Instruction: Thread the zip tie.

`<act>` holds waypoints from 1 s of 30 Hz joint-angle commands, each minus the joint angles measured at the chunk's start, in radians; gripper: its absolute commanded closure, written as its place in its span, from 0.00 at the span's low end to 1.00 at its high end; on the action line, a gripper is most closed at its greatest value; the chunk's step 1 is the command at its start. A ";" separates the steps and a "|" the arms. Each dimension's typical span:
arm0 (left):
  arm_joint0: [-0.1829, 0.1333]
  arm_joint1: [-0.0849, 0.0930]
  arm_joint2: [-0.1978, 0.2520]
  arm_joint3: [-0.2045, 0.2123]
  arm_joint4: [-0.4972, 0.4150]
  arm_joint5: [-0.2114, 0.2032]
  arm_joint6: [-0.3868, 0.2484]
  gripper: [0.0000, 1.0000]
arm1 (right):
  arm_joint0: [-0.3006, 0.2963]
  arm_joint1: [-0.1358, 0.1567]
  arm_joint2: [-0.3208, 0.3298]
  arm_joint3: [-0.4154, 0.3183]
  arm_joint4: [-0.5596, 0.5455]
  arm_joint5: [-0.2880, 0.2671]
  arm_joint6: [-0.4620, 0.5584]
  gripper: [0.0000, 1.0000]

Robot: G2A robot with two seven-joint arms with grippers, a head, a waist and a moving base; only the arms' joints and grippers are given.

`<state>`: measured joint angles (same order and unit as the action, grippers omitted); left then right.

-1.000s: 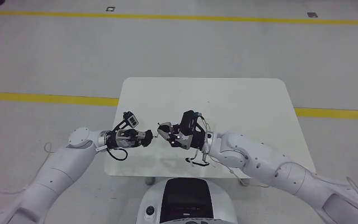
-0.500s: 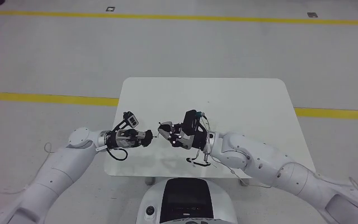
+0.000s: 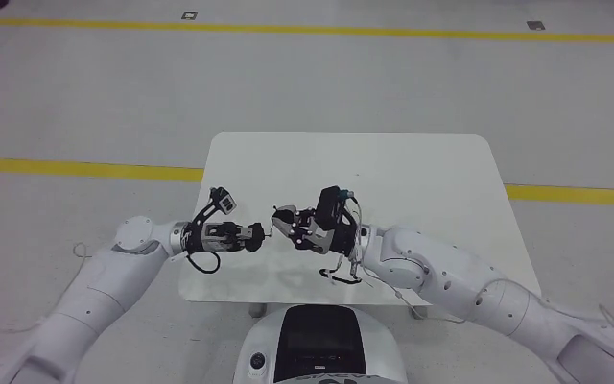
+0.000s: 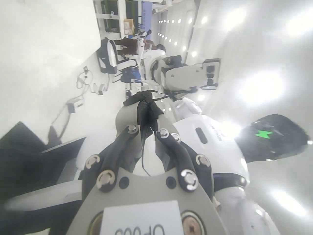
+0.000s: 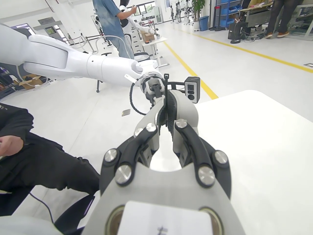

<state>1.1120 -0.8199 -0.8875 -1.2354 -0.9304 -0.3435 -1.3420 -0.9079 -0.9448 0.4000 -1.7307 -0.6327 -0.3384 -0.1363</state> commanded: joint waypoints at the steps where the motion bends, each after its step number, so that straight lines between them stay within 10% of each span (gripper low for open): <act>1: 0.003 -0.002 -0.024 0.001 0.044 0.003 0.000 1.00 | -0.011 0.000 0.013 -0.006 -0.012 -0.002 -0.001 1.00; 16: 0.024 -0.059 -0.166 0.010 0.177 0.003 -0.048 1.00 | -0.036 0.018 0.029 -0.036 -0.078 -0.002 -0.021 1.00; 30: 0.000 -0.055 -0.133 -0.024 0.125 0.003 -0.048 1.00 | -0.036 0.018 0.029 -0.036 -0.078 -0.002 -0.021 1.00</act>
<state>1.1122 -0.8751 -1.0202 -1.2592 -0.8053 -0.3400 -1.3900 -0.9441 -0.9265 0.4290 -1.7667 -0.7112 -0.3400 -0.1570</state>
